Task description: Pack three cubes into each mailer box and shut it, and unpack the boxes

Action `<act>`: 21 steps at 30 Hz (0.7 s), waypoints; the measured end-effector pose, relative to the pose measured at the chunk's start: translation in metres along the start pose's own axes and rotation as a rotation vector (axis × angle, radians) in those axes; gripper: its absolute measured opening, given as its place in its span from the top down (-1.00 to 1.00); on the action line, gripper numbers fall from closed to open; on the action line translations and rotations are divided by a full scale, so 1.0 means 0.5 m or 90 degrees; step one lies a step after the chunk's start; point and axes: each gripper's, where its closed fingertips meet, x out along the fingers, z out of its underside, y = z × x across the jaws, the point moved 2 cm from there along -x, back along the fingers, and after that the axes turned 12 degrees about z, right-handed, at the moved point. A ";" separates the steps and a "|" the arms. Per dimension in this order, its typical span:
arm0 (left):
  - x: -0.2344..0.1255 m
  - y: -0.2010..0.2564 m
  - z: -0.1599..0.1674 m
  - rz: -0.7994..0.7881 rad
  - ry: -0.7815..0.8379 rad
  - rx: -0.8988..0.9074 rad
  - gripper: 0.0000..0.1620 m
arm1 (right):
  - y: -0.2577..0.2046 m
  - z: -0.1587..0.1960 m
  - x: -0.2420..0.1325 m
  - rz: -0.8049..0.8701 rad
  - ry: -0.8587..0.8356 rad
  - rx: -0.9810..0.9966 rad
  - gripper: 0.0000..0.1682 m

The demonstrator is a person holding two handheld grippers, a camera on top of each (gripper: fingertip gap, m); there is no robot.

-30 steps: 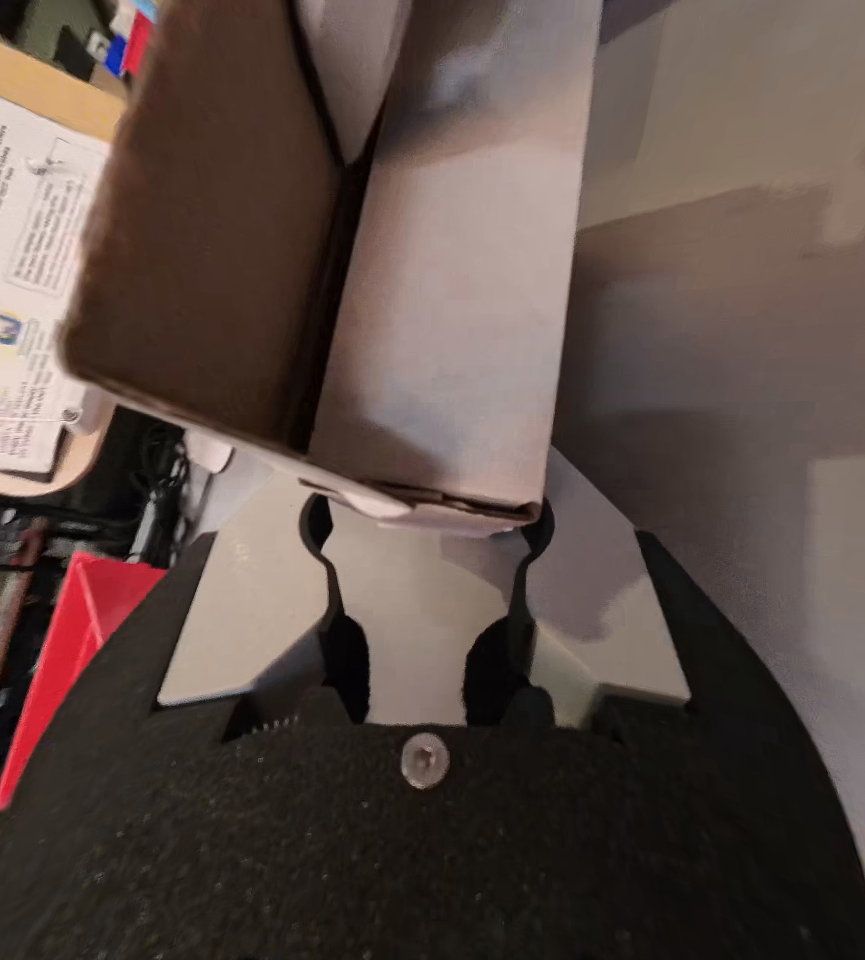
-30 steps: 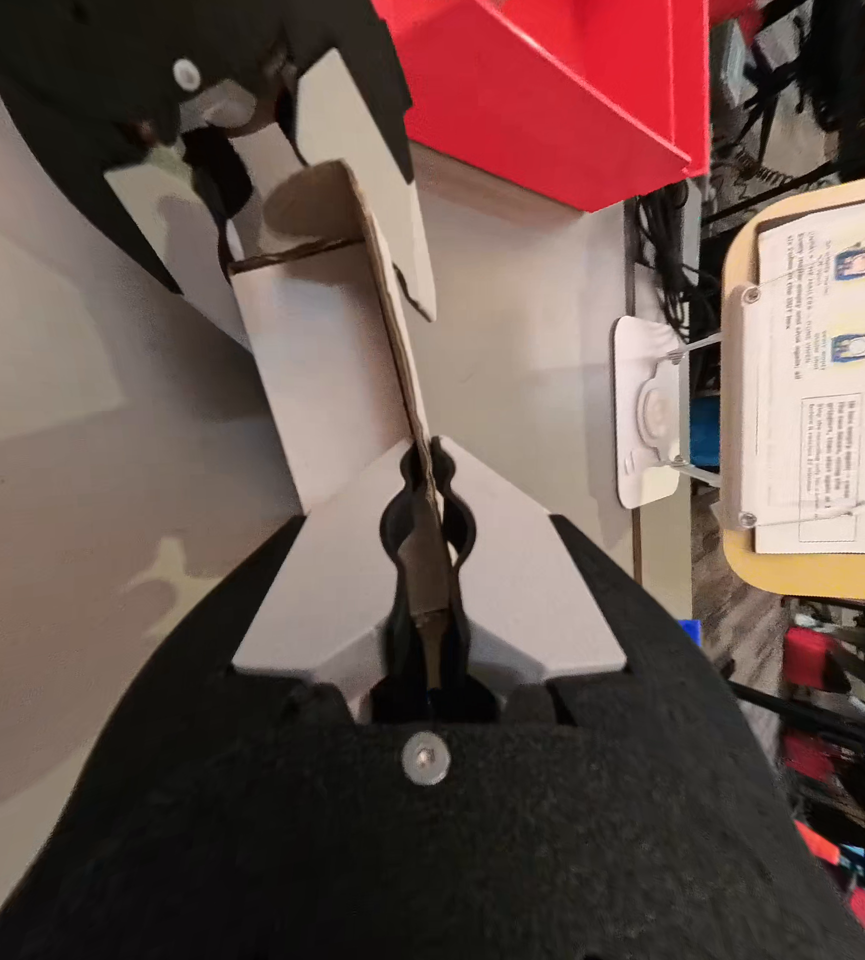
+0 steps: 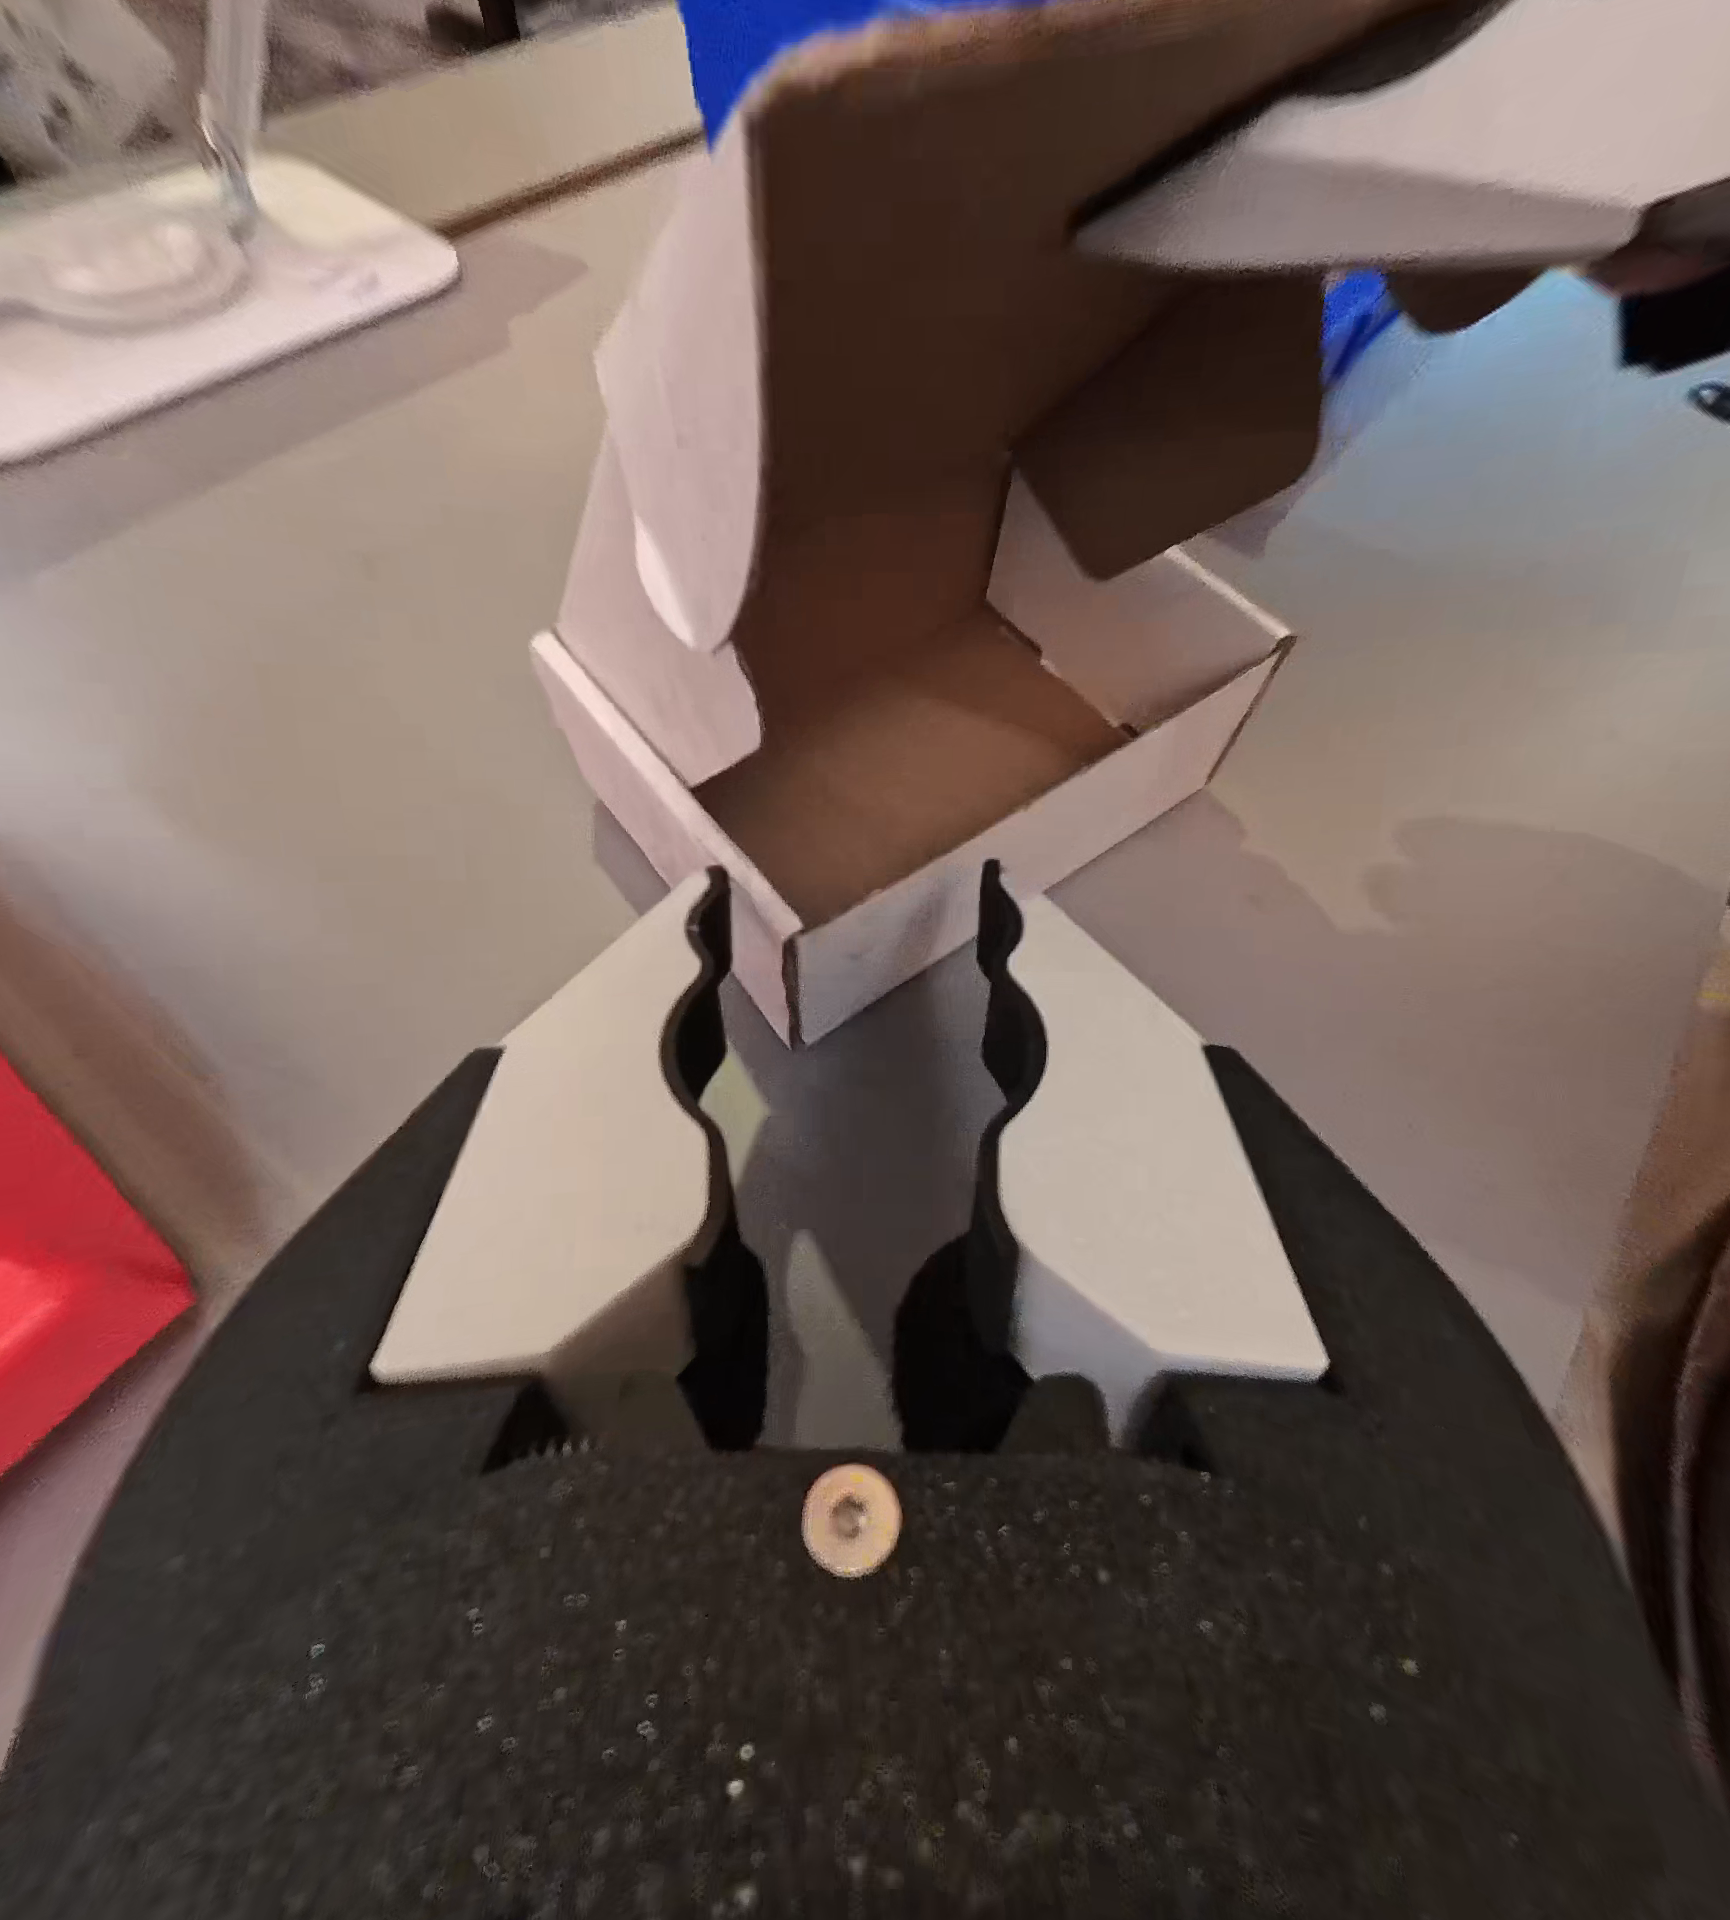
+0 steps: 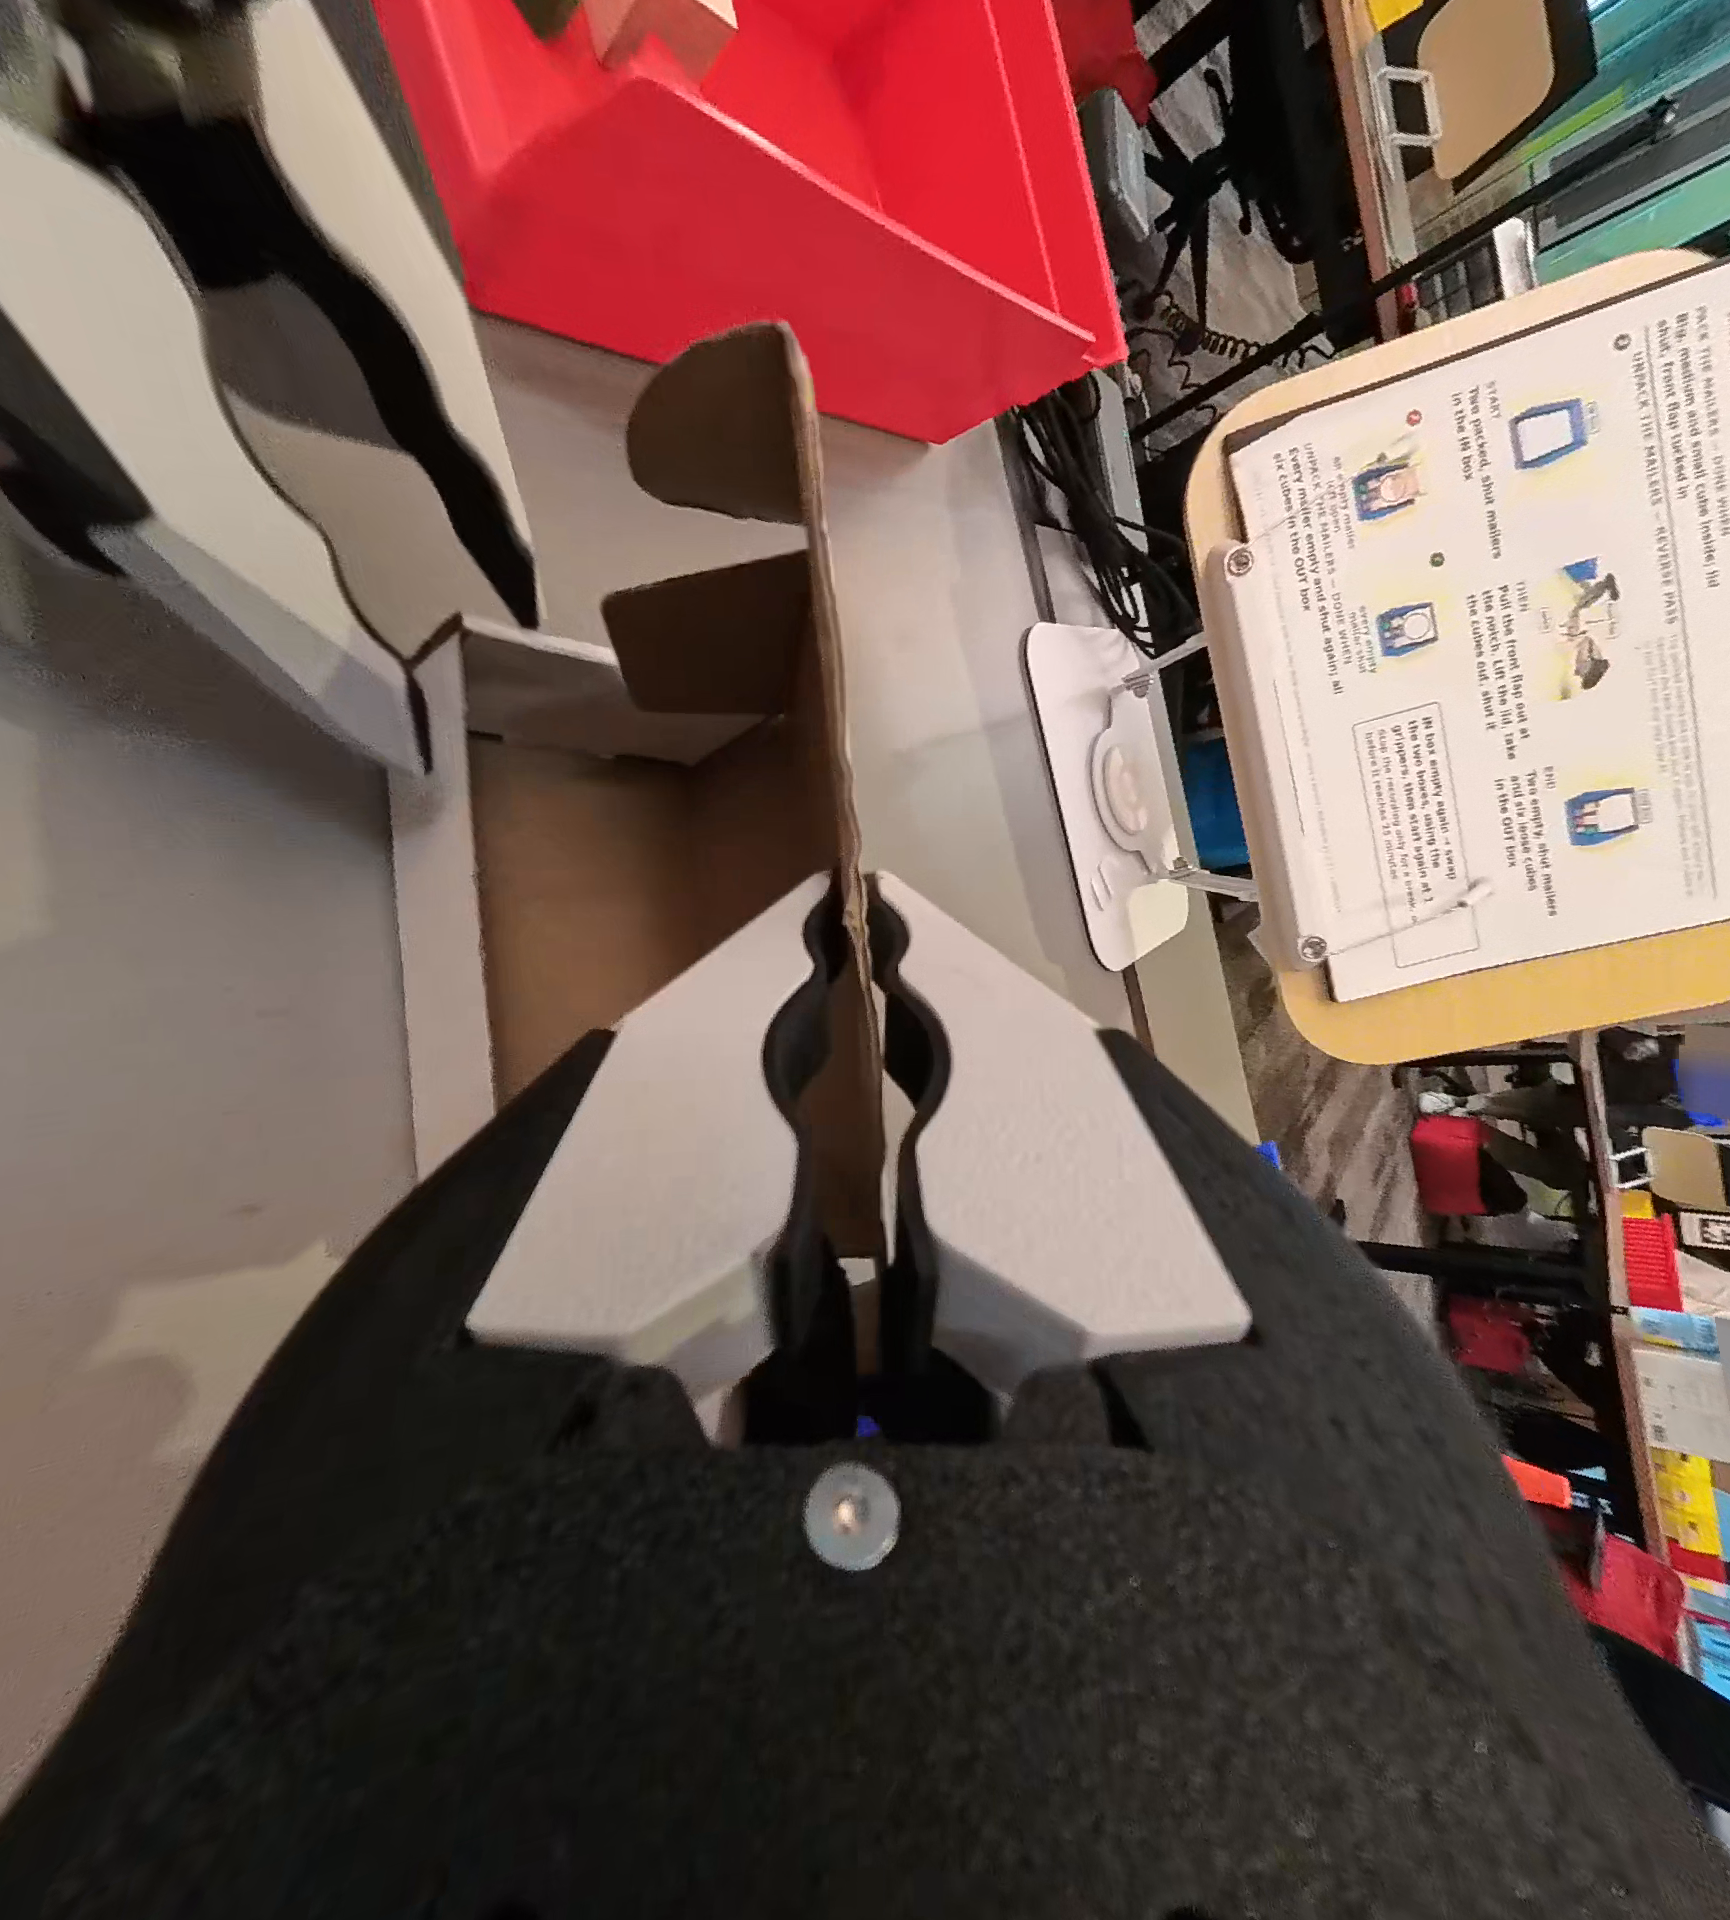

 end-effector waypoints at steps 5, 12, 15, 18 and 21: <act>-0.009 -0.009 -0.014 -0.020 0.017 0.033 0.56 | -0.005 -0.005 0.002 -0.005 0.007 -0.001 0.98; 0.006 -0.020 0.005 -0.011 0.002 0.032 0.77 | 0.012 -0.001 0.009 -0.001 0.008 0.007 0.98; 0.007 -0.019 0.005 -0.010 0.002 0.032 0.75 | 0.055 0.005 0.038 0.015 0.005 0.015 0.98; 0.008 -0.017 0.006 -0.021 -0.003 0.051 0.72 | 0.107 0.025 0.094 0.009 -0.012 0.027 0.98; 0.010 -0.014 0.008 -0.030 -0.009 0.074 0.65 | 0.137 0.064 0.157 -0.037 -0.048 0.053 0.98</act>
